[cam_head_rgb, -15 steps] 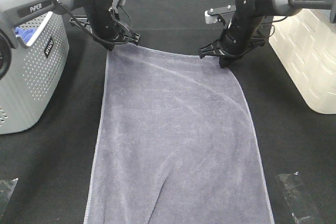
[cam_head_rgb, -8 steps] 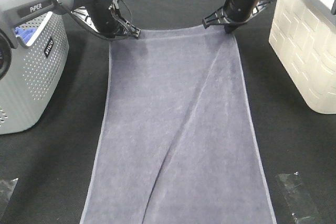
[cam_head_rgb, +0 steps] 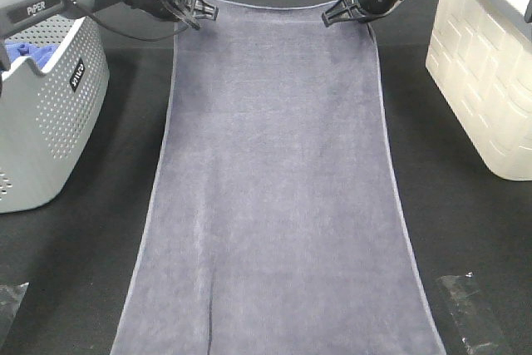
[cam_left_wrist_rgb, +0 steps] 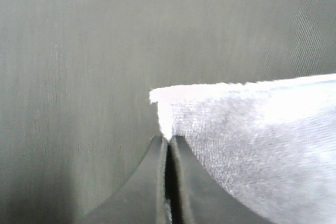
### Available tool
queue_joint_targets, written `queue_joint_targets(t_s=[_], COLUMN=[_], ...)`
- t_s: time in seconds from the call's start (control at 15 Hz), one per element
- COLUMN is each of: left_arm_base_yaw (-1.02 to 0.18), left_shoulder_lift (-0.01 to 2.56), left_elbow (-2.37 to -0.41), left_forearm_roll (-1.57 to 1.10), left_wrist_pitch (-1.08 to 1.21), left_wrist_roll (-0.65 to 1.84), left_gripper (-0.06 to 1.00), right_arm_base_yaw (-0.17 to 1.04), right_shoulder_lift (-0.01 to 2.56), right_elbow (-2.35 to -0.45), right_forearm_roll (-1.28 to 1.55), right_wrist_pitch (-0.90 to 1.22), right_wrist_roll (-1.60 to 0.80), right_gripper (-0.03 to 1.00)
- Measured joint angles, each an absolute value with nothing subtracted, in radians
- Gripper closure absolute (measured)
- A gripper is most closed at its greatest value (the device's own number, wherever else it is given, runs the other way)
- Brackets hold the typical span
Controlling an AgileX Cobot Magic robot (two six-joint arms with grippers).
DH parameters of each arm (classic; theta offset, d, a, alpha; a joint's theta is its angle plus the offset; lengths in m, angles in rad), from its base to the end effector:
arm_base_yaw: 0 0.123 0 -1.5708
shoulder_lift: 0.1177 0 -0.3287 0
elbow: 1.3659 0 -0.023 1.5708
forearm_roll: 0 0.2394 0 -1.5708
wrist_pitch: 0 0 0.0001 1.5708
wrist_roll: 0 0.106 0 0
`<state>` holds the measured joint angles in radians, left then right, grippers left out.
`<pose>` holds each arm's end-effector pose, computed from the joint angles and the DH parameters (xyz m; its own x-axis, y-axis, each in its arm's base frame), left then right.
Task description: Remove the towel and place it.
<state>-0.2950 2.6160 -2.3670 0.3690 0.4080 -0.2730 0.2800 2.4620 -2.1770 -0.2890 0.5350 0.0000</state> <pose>0.6085 -0.1690 0.1831 -0.4833 0.2172 -0.8481 0.2040 0.9700 0.1322 0.5776 0.1500 0.2049 -0.5684 -0.4186 -0.7083 -0.3187 0.9057 -0.2794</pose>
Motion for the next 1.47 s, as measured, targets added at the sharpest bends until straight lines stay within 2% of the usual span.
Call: queue_joint_targets(t_s=[0.27, 0.67, 0.87, 0.93, 1.07, 1.2, 1.27, 1.33, 1.4, 1.47], left_arm_base_yaw=[-0.288, -0.278, -0.272, -0.272, -0.272, -0.272, -0.272, -0.272, -0.272, -0.272], left_shoulder_lift=[2.649, 2.729, 2.745, 2.754, 2.767, 2.768, 2.768, 2.768, 2.768, 2.76], left_elbow=[-2.367, -2.367, -2.367, -2.367, -2.367, -2.367, -2.367, -2.367, -2.367, -2.367], left_forearm_roll=[0.387, 0.388, 0.388, 0.388, 0.388, 0.388, 0.388, 0.378, 0.364, 0.354], left_wrist_pitch=[0.287, 0.284, 0.282, 0.281, 0.262, 0.261, 0.26, 0.261, 0.263, 0.275], left_wrist_roll=[-0.273, -0.284, -0.296, -0.297, -0.301, -0.302, -0.302, -0.302, -0.302, -0.302], left_gripper=[0.94, 0.94, 0.94, 0.94, 0.91, 0.76, 0.63, 0.38, 0.25, 0.18], right_arm_base_yaw=[0.273, 0.247, 0.247, 0.247, 0.247, 0.247, 0.247, 0.247, 0.247, 0.247], right_shoulder_lift=[2.488, 2.598, 2.625, 2.638, 2.662, 2.663, 2.662, 2.661, 2.657, 2.646], right_elbow=[-2.179, -2.179, -2.18, -2.18, -2.18, -2.18, -2.18, -2.18, -2.18, -2.18], right_forearm_roll=[-0.315, -0.263, -0.224, -0.218, -0.216, -0.216, -0.216, -0.216, -0.212, -0.206], right_wrist_pitch=[0.429, 0.327, 0.294, 0.286, 0.288, 0.297, 0.316, 0.335, 0.355, 0.393], right_wrist_roll=[0.0, 0.0, 0.0, 0.0, 0.0, 0.031, 0.048, 0.051, 0.058, 0.064], right_gripper=[0.97, 0.97, 0.93, 0.86, 0.62, 0.35, 0.28, 0.23, 0.22, 0.21])
